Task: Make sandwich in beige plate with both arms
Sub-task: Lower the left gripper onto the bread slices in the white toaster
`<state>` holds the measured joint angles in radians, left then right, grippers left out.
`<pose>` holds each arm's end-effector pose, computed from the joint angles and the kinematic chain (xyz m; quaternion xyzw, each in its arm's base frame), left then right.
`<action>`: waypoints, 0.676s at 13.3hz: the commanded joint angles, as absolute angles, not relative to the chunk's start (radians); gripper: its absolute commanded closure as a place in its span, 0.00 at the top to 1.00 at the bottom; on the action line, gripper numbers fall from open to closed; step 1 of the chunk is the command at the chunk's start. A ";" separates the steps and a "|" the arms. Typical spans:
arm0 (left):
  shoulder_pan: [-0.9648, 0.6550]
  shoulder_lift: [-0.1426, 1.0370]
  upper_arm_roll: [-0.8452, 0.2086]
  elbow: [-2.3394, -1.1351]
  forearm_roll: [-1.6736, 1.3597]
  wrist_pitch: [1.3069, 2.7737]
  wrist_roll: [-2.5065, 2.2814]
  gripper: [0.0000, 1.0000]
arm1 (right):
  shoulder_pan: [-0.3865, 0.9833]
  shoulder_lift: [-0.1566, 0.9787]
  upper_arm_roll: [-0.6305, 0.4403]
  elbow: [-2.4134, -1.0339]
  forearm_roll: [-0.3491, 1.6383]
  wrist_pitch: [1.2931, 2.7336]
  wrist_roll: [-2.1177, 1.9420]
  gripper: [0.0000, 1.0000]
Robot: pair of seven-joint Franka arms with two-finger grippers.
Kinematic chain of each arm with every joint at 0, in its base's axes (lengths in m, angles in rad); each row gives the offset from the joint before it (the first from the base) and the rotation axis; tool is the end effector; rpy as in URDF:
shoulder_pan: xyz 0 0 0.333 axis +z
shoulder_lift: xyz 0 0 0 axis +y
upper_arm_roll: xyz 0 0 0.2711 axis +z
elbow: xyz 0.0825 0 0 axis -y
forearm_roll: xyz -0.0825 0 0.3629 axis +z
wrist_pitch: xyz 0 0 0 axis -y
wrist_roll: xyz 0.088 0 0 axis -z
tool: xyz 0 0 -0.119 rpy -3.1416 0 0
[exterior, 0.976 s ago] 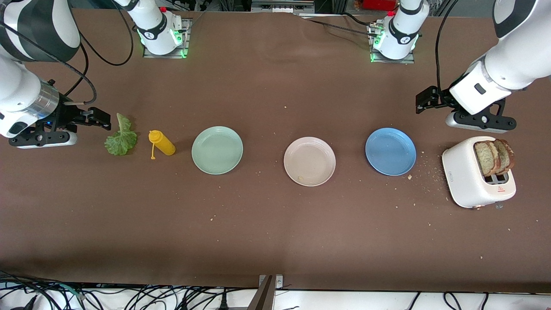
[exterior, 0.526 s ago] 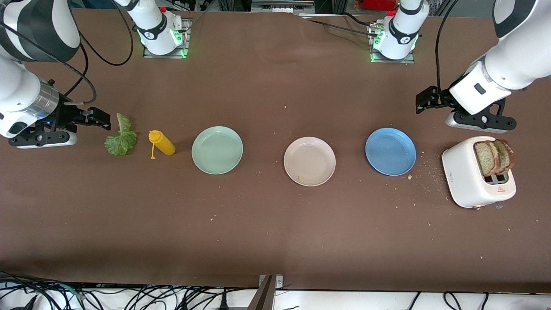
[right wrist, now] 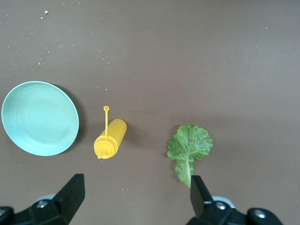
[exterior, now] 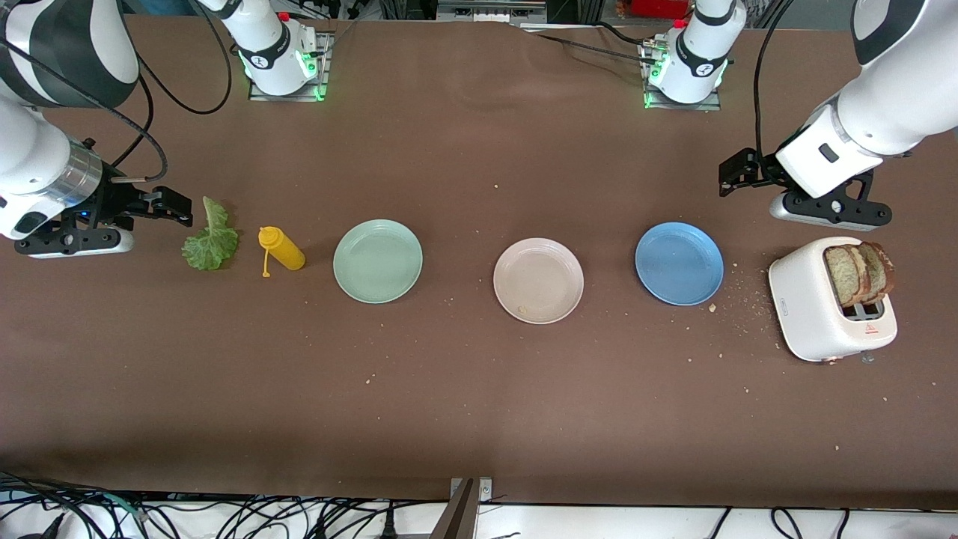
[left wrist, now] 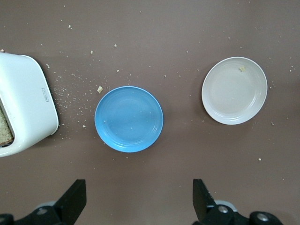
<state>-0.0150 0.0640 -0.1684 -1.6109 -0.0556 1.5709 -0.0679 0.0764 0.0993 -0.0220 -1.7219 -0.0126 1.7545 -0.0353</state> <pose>0.5343 -0.1036 0.5159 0.9965 -0.0563 -0.0553 0.0264 0.5601 0.0296 0.4600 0.9984 0.0462 -0.0333 0.0076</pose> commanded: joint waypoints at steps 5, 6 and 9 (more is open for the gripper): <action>-0.023 0.067 -0.166 -1.588 -0.045 1.560 -0.057 1.00 | 0.067 0.101 -0.018 -1.710 -0.015 1.749 -0.035 1.00; -0.021 0.067 -0.166 -1.588 -0.028 1.560 -0.055 1.00 | 0.067 0.101 -0.017 -1.710 -0.015 1.749 -0.035 1.00; -0.020 0.067 -0.166 -1.591 -0.018 1.552 -0.058 1.00 | 0.067 0.101 -0.017 -1.710 -0.015 1.749 -0.035 1.00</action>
